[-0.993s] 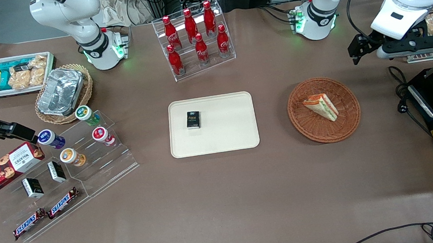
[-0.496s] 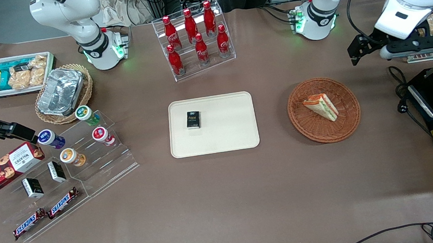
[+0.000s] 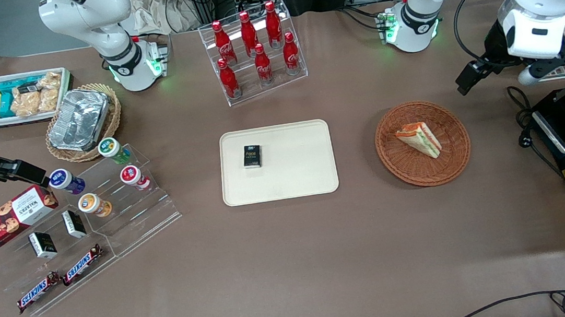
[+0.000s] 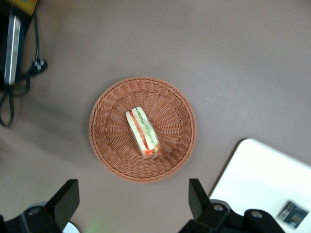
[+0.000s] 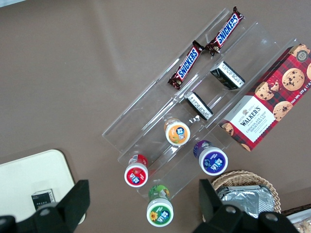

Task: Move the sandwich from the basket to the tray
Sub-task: 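Lower the open left gripper over the wrapped sandwich in the basket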

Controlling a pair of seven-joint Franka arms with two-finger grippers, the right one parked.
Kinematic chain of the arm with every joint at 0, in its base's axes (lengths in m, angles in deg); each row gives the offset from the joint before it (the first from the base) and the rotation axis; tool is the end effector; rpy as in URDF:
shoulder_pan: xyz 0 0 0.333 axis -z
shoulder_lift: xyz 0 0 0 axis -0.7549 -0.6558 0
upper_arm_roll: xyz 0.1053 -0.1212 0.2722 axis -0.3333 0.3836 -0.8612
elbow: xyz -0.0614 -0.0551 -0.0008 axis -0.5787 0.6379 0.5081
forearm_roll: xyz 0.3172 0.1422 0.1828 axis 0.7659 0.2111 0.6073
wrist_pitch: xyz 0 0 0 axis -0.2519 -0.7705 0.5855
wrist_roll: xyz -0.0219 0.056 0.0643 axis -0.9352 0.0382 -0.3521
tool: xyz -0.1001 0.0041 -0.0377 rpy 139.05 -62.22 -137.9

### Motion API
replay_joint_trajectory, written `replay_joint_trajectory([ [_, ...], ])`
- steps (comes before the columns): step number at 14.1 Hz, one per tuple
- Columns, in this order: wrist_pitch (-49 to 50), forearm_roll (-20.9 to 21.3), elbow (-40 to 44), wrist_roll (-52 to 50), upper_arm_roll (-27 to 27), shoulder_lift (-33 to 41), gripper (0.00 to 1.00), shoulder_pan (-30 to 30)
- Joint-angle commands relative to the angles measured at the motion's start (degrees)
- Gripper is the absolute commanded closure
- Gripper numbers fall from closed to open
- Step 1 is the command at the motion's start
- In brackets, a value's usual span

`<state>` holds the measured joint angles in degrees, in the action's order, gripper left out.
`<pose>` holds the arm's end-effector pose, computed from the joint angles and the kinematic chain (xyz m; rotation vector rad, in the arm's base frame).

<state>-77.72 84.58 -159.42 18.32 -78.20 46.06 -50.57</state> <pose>0.4720 -0.0898 0.5812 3.0155 0.8371 0.0558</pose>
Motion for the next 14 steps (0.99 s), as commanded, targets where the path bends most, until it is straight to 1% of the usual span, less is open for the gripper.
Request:
replay_joint_trajectory([
  [1,-0.75,-1.03,-0.18,-7.19,-0.01,-1.71,0.0,0.15],
  [3,-0.84,-1.38,0.08,-14.04,-0.01,-4.08,0.0,-0.03],
  [6,-1.19,-1.21,-0.36,-15.56,-0.01,-8.04,0.0,0.15],
  [9,-2.67,-0.86,-1.41,-16.18,-0.01,-10.41,0.0,0.41],
  [12,-9.6,-0.33,-7.98,-17.23,-0.1,-10.51,0.0,1.03],
  [14,-16.53,-0.33,-13.69,-19.94,-0.1,-10.16,0.0,1.03],
])
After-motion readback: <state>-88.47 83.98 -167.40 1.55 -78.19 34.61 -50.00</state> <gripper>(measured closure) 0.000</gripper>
